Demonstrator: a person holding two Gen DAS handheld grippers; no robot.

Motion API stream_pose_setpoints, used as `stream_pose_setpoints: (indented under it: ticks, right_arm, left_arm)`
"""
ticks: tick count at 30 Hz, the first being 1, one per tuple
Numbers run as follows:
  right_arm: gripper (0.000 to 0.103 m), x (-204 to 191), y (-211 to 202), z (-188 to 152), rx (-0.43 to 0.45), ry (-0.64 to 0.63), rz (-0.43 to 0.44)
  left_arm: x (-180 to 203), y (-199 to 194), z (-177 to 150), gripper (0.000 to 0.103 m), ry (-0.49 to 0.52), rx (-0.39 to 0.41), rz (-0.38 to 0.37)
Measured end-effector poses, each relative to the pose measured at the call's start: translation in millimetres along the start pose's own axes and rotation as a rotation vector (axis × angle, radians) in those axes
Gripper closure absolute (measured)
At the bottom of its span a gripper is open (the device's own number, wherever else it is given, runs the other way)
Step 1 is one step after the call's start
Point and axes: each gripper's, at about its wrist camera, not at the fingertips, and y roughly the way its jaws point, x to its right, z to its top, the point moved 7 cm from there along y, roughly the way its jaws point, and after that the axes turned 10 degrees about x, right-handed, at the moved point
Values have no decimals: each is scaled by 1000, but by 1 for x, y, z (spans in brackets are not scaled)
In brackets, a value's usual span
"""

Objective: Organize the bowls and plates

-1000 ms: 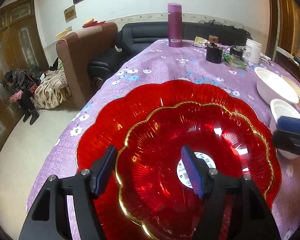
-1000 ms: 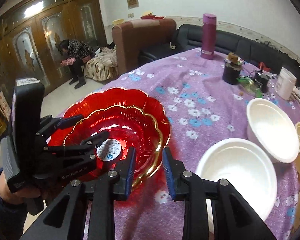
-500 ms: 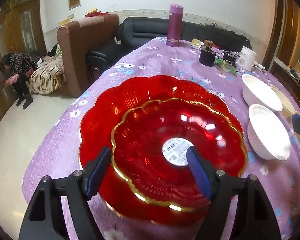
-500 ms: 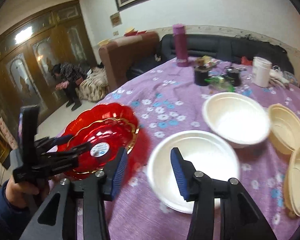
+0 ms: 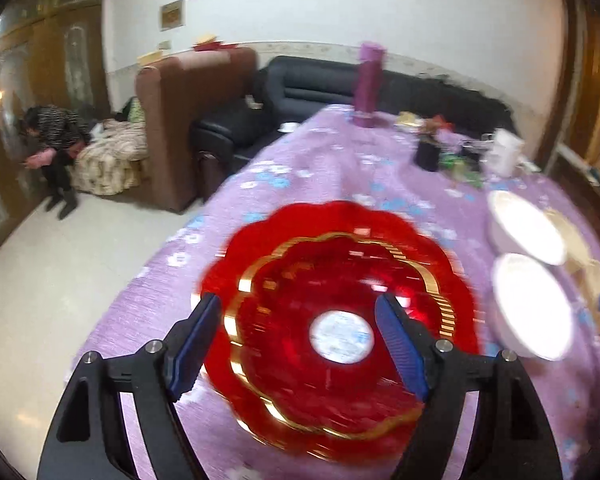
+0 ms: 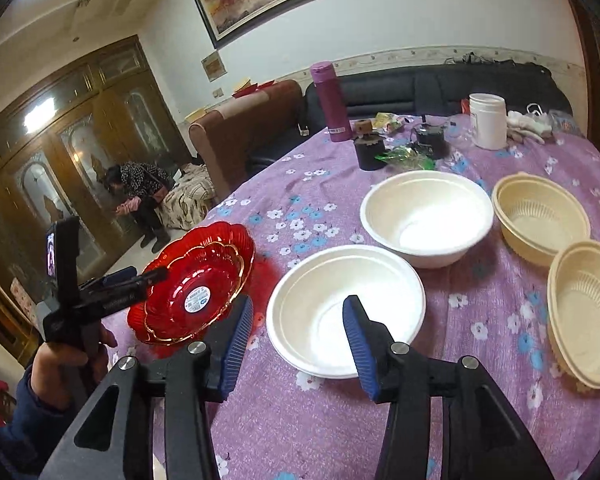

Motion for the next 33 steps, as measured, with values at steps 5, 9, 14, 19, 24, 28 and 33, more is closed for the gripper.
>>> stream_pose_setpoints:
  ticks: [5,9,14,19,24,28,33]
  right_arm:
    - [44,20,-5,-4,-6,29,-79]
    - [44,31,-8,-10,-18,92,-83]
    - [44,43,-12,-17,-47,173,-50]
    - [44,59,-14,-16,-38,200,-87]
    - [44,61,-15,-14,-22,195,-86]
    - [44,65,-13,-11,-13,199,-108]
    - [44,74,-11,-15,-19,236,-124]
  left_arm:
    - [57,-17,-14,19,12,-25,-200]
    - [101,-16,-34,19,34,-82,-299]
    - [129,-9,-35,19,75,-177,-362]
    - [139,-3,-19,10,129,-191,-283]
    - [151,-7,1,9,238,-75,-279]
    - [151,13,3,25,246,-111,-236]
    - [159,41,0,69,208,-222,-275]
